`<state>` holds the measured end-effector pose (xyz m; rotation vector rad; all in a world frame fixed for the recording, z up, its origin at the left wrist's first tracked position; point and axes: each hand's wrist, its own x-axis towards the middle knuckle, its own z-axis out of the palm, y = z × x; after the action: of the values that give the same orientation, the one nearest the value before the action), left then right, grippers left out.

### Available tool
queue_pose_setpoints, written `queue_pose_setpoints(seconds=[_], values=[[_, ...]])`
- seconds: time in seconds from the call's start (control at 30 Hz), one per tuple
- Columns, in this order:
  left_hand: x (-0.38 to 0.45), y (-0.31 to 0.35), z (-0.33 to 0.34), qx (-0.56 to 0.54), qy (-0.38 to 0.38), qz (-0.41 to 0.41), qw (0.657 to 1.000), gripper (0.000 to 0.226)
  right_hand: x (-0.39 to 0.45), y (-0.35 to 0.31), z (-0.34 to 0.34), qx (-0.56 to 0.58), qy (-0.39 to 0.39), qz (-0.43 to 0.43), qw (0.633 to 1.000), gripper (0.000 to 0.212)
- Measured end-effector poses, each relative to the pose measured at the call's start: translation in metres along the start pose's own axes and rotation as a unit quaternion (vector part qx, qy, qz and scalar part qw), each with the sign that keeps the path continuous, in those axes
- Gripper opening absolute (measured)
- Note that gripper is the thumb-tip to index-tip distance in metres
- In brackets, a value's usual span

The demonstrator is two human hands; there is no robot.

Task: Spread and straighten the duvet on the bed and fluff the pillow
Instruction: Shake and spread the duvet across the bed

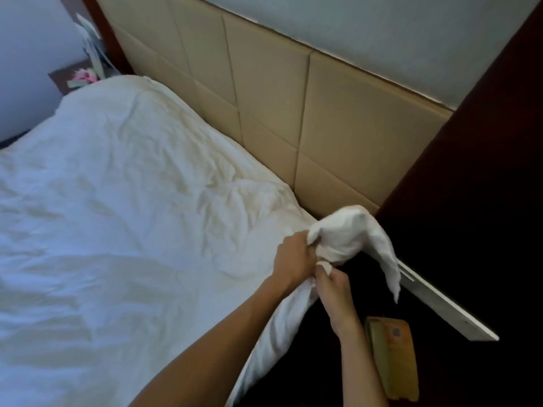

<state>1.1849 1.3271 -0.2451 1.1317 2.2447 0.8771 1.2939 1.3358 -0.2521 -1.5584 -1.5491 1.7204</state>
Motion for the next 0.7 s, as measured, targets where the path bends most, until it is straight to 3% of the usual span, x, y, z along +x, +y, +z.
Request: queue_pose_setpoints(seconds=[0.1,0.17,0.23,0.3,0.37,0.43,0.5,0.53,0.6,0.7], values=[[0.008,-0.031,-0.049,-0.030,0.063,-0.076,0.995,0.031,0.001,-0.025,0.015,-0.082,-0.030,-0.076,0.993,0.042],[0.006,-0.052,-0.073,-0.025,0.070,-0.092,0.993,0.034,0.003,-0.047,0.033,-0.132,-0.027,-0.119,0.984,0.027],[0.001,-0.064,-0.097,-0.019,0.080,-0.090,0.993,0.034,0.002,-0.069,0.053,-0.194,-0.056,-0.216,0.955,0.050],[-0.009,-0.070,-0.115,-0.040,0.048,-0.053,0.997,0.033,0.001,-0.091,0.076,-0.326,-0.106,-0.364,0.866,0.081],[-0.023,-0.072,-0.131,-0.073,0.007,-0.017,0.997,0.036,0.001,-0.111,0.100,-0.477,-0.126,-0.504,0.709,0.094],[-0.034,-0.076,-0.147,-0.120,-0.003,0.002,0.993,0.036,0.001,-0.128,0.117,-0.582,-0.146,-0.580,0.551,0.083],[-0.047,-0.080,-0.160,-0.151,0.010,0.018,0.988,0.031,0.002,-0.143,0.124,-0.622,-0.176,-0.599,0.473,0.054],[-0.053,-0.082,-0.164,-0.163,0.025,0.027,0.986,0.031,0.002,-0.149,0.126,-0.630,-0.192,-0.595,0.461,0.039],[-0.065,-0.087,-0.168,-0.190,0.086,0.026,0.978,0.029,0.000,-0.158,0.130,-0.626,-0.204,-0.579,0.481,0.021],[-0.077,-0.099,-0.166,-0.251,0.178,-0.033,0.951,0.017,0.000,-0.158,0.136,-0.598,-0.173,-0.574,0.532,0.028]])
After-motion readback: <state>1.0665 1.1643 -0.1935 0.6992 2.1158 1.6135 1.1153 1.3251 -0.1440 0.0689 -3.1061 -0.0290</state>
